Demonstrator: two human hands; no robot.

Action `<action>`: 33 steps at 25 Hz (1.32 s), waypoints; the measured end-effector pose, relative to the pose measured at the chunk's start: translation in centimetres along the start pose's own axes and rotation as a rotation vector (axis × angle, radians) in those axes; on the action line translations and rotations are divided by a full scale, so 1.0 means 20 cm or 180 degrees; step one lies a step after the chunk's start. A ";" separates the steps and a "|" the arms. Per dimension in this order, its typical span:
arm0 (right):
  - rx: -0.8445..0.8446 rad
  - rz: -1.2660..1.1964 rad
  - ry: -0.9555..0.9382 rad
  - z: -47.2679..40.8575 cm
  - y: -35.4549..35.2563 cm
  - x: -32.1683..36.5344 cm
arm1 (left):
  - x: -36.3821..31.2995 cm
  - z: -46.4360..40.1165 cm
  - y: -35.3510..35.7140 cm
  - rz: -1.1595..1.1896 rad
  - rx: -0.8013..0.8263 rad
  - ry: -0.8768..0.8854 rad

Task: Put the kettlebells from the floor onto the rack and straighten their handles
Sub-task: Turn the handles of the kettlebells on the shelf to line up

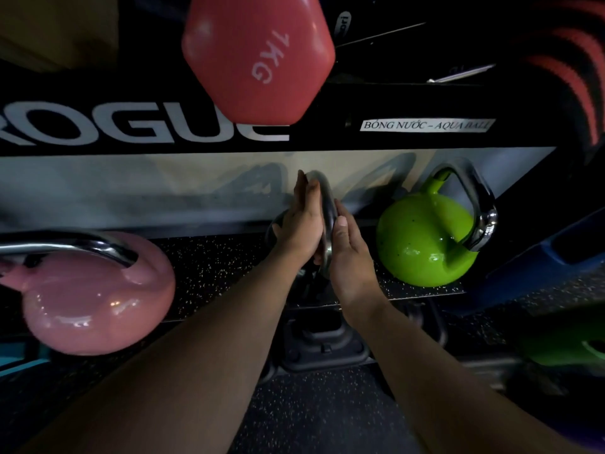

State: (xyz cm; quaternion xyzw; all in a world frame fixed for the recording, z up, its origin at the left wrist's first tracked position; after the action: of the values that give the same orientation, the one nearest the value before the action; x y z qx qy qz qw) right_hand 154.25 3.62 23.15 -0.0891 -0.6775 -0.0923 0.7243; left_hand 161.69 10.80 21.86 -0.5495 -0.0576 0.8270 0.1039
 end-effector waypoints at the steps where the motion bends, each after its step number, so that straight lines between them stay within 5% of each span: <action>1: -0.0003 0.0024 0.0012 0.01 0.00 0.00 | 0.00 0.00 0.00 -0.0032 -0.0022 -0.0020; 19: 0.0211 0.0317 -0.0008 0.05 -0.01 0.03 | 0.03 -0.03 -0.06 -0.0282 0.0188 0.0291; 22: 0.0148 0.1006 -0.0145 0.00 -0.05 0.07 | 0.03 0.03 -0.21 -0.1066 -0.0556 0.0648; 26: 0.0127 0.2393 -0.1217 -0.04 -0.01 0.24 | 0.05 0.13 -0.56 -0.2125 -0.1461 0.1188; 33: 0.1292 0.2448 -0.1514 0.05 0.75 0.30 | 0.20 0.28 -1.27 -0.2555 -0.2951 0.0867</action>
State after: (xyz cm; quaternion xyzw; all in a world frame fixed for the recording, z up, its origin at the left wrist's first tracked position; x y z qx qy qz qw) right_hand 157.52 18.24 29.22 -0.2083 -0.7463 0.3383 0.5340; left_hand 157.69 36.47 25.73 -0.5734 -0.5984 0.5352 0.1636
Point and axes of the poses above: each hand's wrist, its own z-axis away from the middle knuckle, its own y-axis out of the palm, x = y × z, the point moved 1 cm from there along -z, towards the middle knuckle, and after that the axes turned 8 degrees about -y, right-handed, at the moved point
